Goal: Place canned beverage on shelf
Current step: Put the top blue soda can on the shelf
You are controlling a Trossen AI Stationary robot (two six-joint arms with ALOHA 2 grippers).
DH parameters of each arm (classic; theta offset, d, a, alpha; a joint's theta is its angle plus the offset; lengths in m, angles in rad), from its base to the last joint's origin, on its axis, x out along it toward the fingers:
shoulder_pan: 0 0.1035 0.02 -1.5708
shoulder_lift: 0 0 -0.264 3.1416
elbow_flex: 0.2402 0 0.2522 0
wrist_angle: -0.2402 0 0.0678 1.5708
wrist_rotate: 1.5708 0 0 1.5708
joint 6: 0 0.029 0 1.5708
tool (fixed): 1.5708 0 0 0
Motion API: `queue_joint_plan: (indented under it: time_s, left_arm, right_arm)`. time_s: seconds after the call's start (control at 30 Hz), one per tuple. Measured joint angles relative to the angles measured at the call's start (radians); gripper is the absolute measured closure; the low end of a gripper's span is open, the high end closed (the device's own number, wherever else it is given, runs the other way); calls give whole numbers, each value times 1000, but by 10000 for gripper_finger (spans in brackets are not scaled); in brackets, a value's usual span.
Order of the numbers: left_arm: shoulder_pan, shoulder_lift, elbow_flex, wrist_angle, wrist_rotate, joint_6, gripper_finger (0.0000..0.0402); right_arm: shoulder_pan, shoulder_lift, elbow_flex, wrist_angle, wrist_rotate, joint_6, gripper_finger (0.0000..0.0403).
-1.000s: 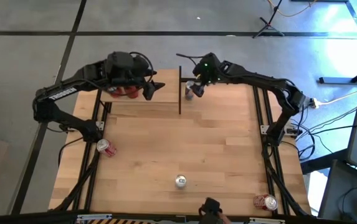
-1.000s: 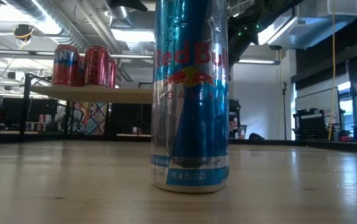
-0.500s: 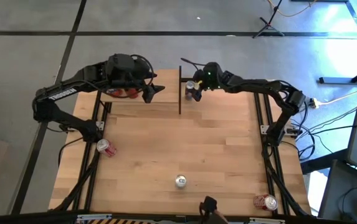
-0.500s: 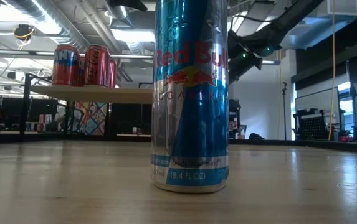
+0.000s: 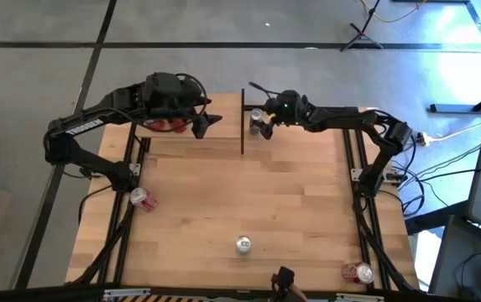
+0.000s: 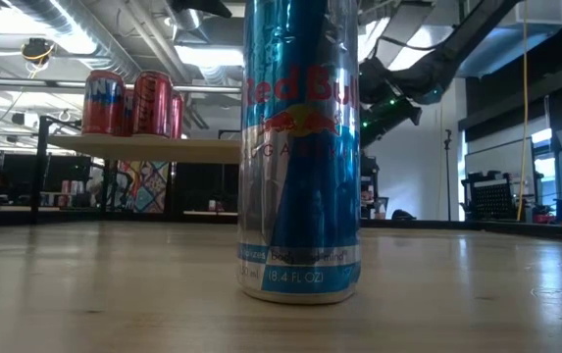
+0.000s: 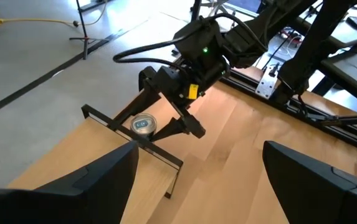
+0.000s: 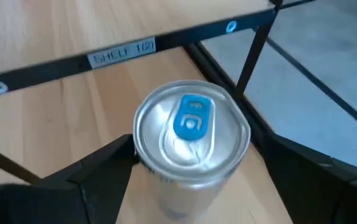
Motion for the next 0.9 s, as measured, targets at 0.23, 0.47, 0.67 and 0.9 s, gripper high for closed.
queue_joint_plan:
  time_s: [0.23,0.47,0.67,0.9]
  left_arm:
    - [0,0,0,1,0,0,70]
    - [0,0,0,3,0,0,70]
    - [0,0,0,2,2,0,70]
    - [0,-34,0,3,3,4,70]
  right_arm:
    - [0,25,-9,65,-9,12,69]
    - [0,74,-9,114,-20,27,133]
    - [0,51,-10,100,-17,23,202]
    - [-14,-100,81,-164,-21,-35,202]
